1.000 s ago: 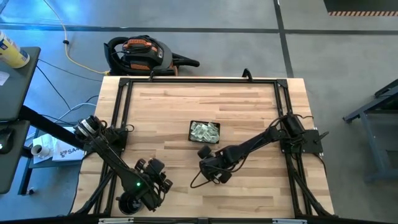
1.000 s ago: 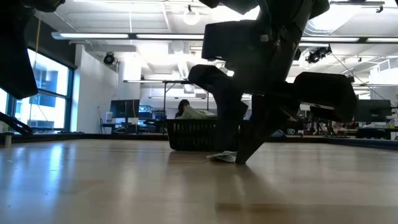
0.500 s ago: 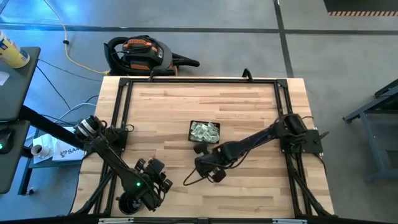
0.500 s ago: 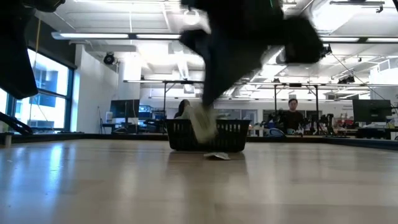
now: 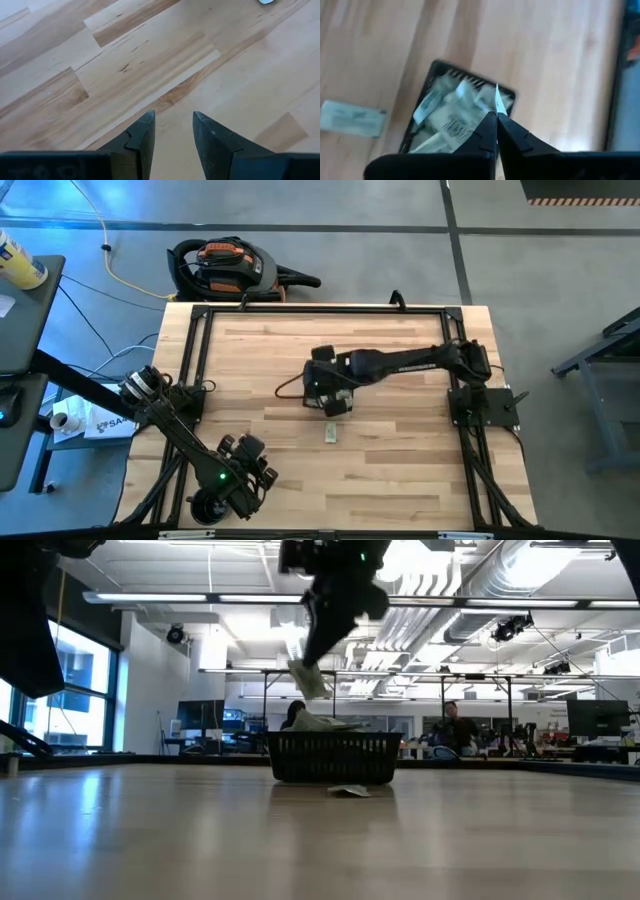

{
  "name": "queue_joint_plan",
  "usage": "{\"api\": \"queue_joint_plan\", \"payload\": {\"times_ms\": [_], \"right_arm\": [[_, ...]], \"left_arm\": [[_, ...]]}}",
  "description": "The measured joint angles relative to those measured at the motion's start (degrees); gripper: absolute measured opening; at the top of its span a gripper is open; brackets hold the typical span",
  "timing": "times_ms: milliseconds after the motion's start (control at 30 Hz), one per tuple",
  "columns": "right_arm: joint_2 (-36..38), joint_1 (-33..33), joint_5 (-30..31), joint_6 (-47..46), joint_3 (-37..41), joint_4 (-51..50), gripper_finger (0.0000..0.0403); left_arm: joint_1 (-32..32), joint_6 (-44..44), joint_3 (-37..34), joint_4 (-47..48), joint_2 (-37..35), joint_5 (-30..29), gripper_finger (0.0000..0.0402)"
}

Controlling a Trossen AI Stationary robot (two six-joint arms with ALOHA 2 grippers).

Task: Pick and place Stevia / Truvia into bins
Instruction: Put the green stevia packet into the black basket

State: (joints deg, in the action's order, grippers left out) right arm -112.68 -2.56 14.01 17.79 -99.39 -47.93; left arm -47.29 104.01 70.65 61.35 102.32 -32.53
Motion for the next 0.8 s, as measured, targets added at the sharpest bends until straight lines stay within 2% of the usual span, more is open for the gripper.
{"api": "queue_joint_plan", "payload": {"times_ms": [133,200,333,467,533,633,800], "right_arm": [[-1.76,2.14,-6.71,0.73,3.96,0.02,0.0001],[-2.61,1.67,-7.74,1.31,6.22,-0.46,0.0002],[-2.60,-0.53,-5.30,1.98,8.40,1.46,0.0009],[-2.67,-1.88,3.15,1.84,7.12,0.95,0.0023],[-2.37,-1.96,5.18,2.07,5.87,0.00,0.0034],[-2.32,-1.94,4.55,1.28,3.02,-3.15,0.0058],[-2.25,-1.86,-0.91,-0.98,-1.62,-8.46,0.0112]], "left_arm": [[0.00,0.02,0.00,-0.32,0.00,0.44,0.0165],[0.00,0.13,0.00,-0.53,0.00,0.73,0.0165],[0.00,0.15,0.00,-0.51,0.00,0.83,0.0165],[0.02,0.13,0.00,-0.09,0.00,0.83,0.0165],[0.02,0.13,0.00,0.21,0.00,0.78,0.0165],[0.02,0.11,0.00,0.16,0.00,0.67,0.0165],[0.02,0.15,0.00,0.18,0.00,0.63,0.0165]]}}
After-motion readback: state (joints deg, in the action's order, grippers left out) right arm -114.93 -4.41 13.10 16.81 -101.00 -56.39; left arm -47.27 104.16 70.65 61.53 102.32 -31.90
